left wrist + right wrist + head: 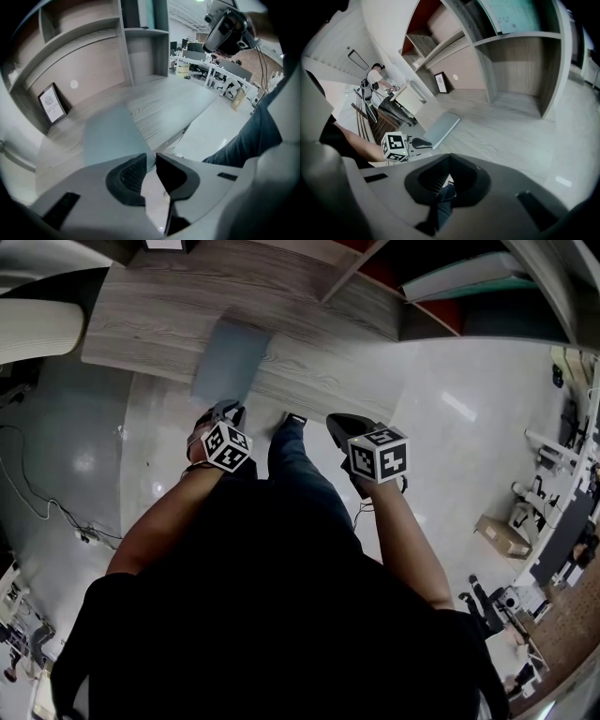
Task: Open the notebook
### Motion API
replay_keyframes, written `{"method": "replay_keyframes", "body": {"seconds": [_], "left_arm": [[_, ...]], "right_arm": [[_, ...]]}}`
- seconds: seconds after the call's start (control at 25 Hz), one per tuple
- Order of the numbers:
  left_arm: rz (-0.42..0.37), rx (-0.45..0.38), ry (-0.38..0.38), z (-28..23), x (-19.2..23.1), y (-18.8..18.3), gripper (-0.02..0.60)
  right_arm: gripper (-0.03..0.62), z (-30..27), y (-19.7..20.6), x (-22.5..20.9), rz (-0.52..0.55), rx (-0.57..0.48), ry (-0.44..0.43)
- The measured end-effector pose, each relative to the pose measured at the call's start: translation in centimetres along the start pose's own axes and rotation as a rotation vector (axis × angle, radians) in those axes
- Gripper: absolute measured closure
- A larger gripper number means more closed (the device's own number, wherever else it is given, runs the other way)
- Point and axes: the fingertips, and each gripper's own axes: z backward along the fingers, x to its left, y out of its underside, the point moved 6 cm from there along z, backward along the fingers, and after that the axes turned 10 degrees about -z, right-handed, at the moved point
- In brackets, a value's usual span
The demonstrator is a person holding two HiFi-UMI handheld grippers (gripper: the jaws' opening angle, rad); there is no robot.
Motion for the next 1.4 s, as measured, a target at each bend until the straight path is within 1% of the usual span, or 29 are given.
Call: {"method": "replay_keyframes", "body": {"seconds": [0.28,0.6,0.84,1.2,1.4], "left_arm": [[0.002,-0.029,0.055,0.8,0.4,-0.1,0.535],[-0.021,-0.051,0.076,2.0,1.1,-0.2,0.552],[0.019,-0.064,0.102,3.3,2.0,-0.3,0.557],[0.021,-0.088,0.118,5.3,3.1,-0.3,0.56],[0.01,-0.102,0.111,6.5,4.0,0.0,0.563]], "right_arm": [[0.592,0.1,-0.5,1.1,0.008,-0.014,0.002],[0.592,0.1,-0.7,2.2,0.015,-0.037,0.007],[0.592,0.5,-1.0,3.1,0.024,-0.053,0.007],[0.592,1.0,-1.4,4.6,0.038,-0.079,0.005],[0.592,1.2,-1.6,5.3,0.052,-0.091,0.008]]}}
